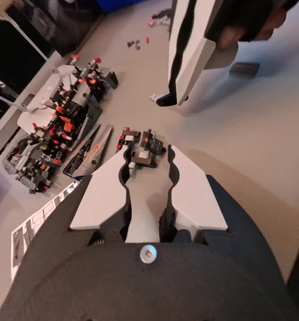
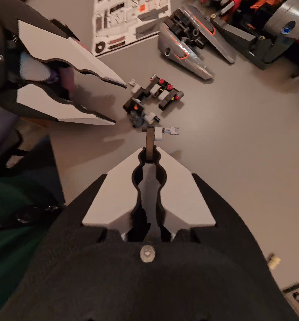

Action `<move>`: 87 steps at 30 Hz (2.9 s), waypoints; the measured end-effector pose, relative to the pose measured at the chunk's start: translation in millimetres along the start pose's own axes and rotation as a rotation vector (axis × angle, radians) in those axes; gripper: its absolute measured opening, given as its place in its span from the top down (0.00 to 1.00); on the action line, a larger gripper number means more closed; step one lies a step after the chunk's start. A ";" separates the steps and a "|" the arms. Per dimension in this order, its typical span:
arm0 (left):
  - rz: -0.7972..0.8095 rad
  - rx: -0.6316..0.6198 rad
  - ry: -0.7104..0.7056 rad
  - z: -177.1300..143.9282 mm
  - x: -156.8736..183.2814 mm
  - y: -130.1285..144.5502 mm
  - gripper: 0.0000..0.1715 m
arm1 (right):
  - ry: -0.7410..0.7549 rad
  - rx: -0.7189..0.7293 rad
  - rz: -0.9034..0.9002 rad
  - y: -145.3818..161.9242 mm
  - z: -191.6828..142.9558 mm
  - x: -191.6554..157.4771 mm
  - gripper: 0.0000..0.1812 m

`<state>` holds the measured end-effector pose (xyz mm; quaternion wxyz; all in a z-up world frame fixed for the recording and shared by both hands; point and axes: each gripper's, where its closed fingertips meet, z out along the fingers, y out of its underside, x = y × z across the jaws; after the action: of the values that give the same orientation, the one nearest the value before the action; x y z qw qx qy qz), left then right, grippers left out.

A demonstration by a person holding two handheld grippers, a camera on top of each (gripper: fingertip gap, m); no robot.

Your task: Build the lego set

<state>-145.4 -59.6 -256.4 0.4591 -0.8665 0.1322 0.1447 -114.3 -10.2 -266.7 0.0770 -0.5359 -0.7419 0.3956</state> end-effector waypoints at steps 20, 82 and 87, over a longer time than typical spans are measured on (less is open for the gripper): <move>-0.026 -0.095 0.146 41.1 6.0 12.7 0.84 | 0.212 -0.198 -0.038 -5.1 31.6 32.6 0.96; -0.069 -0.075 0.178 44.4 2.5 7.3 0.89 | 0.191 -0.110 -0.187 -19.8 42.9 36.6 0.97; -0.035 -0.088 0.169 45.4 5.2 9.0 0.89 | 0.209 -0.113 -0.174 -19.8 44.0 34.5 0.97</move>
<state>-149.7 -27.1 -289.5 0.4104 -0.8971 0.1486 0.0687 -166.8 -5.2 -293.9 0.1573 -0.5112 -0.7947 0.2870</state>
